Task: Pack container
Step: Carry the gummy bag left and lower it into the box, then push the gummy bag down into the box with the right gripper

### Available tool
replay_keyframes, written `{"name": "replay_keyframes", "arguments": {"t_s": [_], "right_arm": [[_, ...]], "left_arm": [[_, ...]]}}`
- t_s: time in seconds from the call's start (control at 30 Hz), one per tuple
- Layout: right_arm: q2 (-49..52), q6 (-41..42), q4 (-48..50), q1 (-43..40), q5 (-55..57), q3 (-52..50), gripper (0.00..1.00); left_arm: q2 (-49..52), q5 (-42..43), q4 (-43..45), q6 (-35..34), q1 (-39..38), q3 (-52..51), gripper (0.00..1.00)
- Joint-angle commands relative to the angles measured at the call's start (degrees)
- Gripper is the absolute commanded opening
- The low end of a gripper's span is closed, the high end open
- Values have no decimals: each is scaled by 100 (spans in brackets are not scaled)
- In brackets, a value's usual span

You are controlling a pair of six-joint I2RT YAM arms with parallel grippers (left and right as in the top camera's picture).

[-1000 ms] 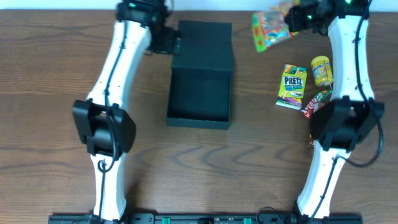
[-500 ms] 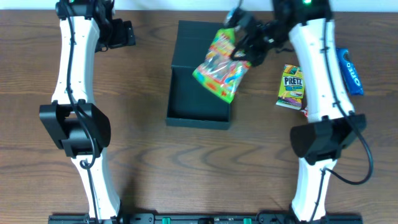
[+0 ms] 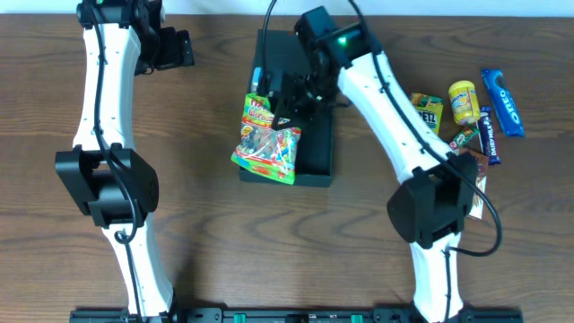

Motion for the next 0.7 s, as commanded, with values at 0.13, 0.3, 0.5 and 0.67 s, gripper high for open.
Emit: {"name": "replay_keyframes", "arguments": {"t_s": [0.13, 0.3, 0.5, 0.67], "right_arm": [[-13, -96, 358, -50, 20, -249, 1], [-7, -101, 402, -111, 116, -251, 1], [4, -188, 446, -258, 107, -258, 1], [4, -210, 426, -387, -173, -258, 1]], "left_arm": [[-236, 20, -15, 151, 9, 164, 96], [-236, 20, -17, 234, 9, 164, 95], [-236, 20, -17, 236, 9, 164, 96], [-236, 20, -17, 275, 9, 164, 95]]}}
